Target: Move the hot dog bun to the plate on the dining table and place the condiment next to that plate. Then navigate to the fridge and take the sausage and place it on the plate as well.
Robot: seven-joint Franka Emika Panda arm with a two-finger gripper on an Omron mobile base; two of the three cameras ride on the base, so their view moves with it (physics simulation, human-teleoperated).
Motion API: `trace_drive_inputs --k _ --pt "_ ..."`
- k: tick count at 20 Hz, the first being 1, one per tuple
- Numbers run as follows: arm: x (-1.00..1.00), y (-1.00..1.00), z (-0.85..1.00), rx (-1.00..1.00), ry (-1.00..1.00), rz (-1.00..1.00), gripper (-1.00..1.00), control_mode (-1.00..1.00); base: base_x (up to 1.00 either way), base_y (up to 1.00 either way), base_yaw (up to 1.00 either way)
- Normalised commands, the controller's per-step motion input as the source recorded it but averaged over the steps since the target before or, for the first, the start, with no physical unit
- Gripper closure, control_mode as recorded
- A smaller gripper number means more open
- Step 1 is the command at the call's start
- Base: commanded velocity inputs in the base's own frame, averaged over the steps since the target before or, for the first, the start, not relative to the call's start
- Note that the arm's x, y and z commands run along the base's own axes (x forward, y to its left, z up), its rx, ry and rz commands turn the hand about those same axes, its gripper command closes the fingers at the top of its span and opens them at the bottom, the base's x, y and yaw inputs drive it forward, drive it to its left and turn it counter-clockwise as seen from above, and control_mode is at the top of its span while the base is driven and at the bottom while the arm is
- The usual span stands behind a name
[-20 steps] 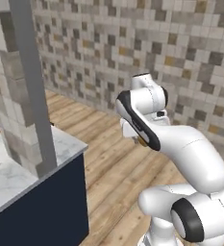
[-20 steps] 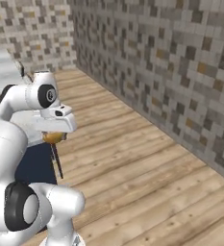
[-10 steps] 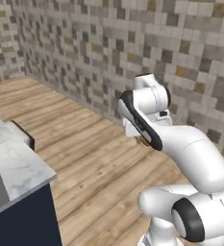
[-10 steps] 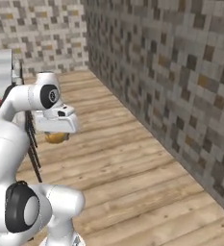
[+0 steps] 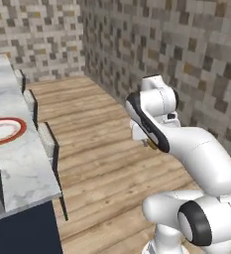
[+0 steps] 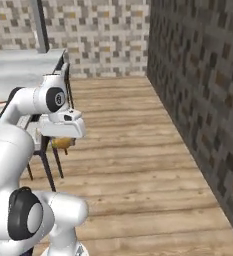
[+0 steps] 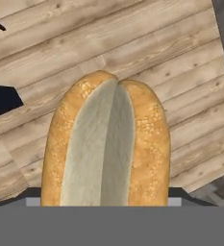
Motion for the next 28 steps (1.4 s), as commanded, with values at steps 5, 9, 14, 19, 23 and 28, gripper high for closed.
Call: trace_drive_inputs --k 5,9,14,19,23,28 --pt "0.0 0.0 0.0 0.0 0.0 0.0 1.0 1.0 0.57 -0.18 0.64" --pt "0.0 0.0 0.0 0.0 0.0 0.0 1.0 1.0 0.57 -0.26 0.61" --pt "0.0 0.0 0.0 0.0 0.0 0.0 1.0 1.0 0.61 -0.49 0.51" --pt "0.0 0.0 0.0 0.0 0.0 0.0 1.0 1.0 0.59 -0.68 0.43" --pt "0.0 0.0 0.0 0.0 0.0 0.0 1.0 1.0 0.5 -0.7 0.41" --pt "0.0 0.0 0.0 0.0 0.0 0.0 1.0 1.0 0.49 -0.58 0.45"
